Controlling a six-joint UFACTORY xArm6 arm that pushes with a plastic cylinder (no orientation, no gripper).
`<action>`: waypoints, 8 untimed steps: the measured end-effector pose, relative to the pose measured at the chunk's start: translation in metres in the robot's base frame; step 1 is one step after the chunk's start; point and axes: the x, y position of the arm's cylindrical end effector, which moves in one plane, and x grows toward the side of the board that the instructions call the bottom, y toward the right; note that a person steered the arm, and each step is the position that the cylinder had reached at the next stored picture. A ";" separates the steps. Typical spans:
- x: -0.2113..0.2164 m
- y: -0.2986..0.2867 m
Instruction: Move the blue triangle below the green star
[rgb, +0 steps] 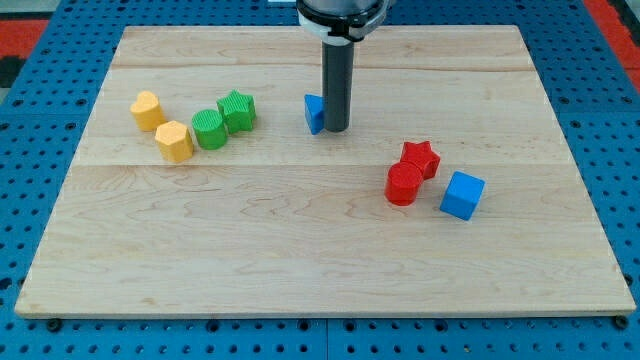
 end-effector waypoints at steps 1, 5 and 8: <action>-0.018 0.023; 0.029 -0.130; 0.047 -0.059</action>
